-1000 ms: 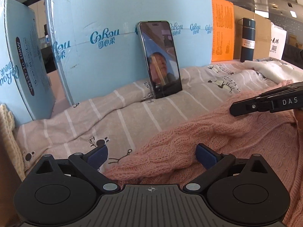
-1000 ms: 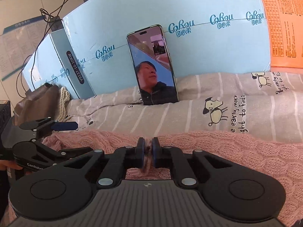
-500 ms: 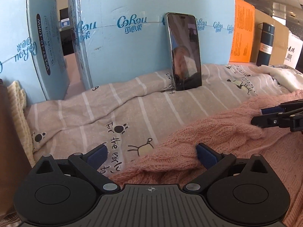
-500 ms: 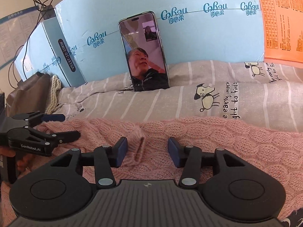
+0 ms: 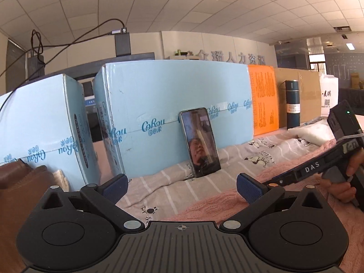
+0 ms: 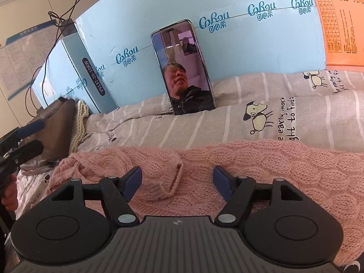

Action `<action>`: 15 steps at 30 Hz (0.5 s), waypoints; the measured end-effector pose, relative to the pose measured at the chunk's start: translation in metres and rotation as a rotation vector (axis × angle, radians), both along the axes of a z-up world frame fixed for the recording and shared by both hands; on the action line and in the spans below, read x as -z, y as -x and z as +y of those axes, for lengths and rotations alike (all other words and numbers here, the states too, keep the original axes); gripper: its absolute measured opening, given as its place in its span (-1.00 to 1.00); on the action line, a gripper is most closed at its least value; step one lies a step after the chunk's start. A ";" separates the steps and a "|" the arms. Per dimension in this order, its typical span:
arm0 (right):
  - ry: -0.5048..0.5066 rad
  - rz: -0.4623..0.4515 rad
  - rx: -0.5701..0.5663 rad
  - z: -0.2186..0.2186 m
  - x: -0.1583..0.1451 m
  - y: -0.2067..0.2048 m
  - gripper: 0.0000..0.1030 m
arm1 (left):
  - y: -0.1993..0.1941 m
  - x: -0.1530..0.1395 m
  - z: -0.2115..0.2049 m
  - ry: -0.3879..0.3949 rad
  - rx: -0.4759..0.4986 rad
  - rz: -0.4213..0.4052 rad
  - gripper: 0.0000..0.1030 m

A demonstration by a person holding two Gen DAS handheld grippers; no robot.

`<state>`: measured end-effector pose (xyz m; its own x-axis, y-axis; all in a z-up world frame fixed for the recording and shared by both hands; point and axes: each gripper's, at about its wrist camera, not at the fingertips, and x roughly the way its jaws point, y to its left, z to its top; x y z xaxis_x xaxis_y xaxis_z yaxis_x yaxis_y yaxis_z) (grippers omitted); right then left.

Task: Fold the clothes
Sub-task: 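Grasp the sweater hem with the left gripper while the right gripper holds the collar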

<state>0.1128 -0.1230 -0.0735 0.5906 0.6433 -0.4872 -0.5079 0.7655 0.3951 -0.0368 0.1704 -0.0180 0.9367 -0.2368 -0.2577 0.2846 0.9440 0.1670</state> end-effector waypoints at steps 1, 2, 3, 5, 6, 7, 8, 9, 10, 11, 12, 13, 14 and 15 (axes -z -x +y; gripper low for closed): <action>-0.008 -0.002 -0.004 -0.001 -0.002 0.002 0.31 | 0.012 0.002 -0.001 -0.017 0.004 0.003 1.00; -0.017 -0.004 -0.009 -0.003 -0.004 0.003 0.31 | 0.024 0.003 -0.003 -0.033 0.007 0.006 1.00; -0.025 -0.007 -0.013 -0.004 -0.006 0.005 0.32 | 0.035 0.006 -0.004 -0.056 0.011 0.018 1.00; -0.042 -0.019 -0.027 -0.007 -0.012 0.009 0.42 | 0.056 0.011 -0.009 -0.109 0.021 0.048 1.00; -0.048 -0.048 -0.040 -0.008 -0.018 0.015 0.45 | 0.065 0.013 -0.011 -0.139 0.029 0.065 1.00; -0.050 -0.084 -0.055 -0.010 -0.024 0.021 0.50 | 0.074 0.015 -0.014 -0.169 0.037 0.082 1.00; -0.048 -0.125 -0.066 -0.012 -0.031 0.029 0.58 | 0.084 0.016 -0.017 -0.204 0.050 0.094 1.00; -0.038 -0.176 -0.072 -0.015 -0.038 0.037 0.62 | 0.092 0.016 -0.020 -0.237 0.068 0.103 1.00; -0.028 -0.225 -0.077 -0.018 -0.044 0.046 0.68 | 0.099 0.017 -0.022 -0.266 0.090 0.112 1.00; -0.015 -0.278 -0.082 -0.022 -0.050 0.057 0.75 | 0.105 0.018 -0.024 -0.294 0.112 0.121 1.00; 0.000 -0.326 -0.089 -0.026 -0.054 0.068 0.79 | 0.110 0.020 -0.027 -0.324 0.130 0.133 1.00; 0.016 -0.360 -0.098 -0.030 -0.057 0.078 0.87 | 0.115 0.023 -0.029 -0.354 0.146 0.147 1.00; 0.034 -0.389 -0.109 -0.035 -0.058 0.089 0.93 | 0.117 0.026 -0.032 -0.386 0.153 0.161 1.00; 0.058 -0.408 -0.119 -0.041 -0.057 0.099 0.94 | 0.118 0.030 -0.034 -0.420 0.158 0.175 1.00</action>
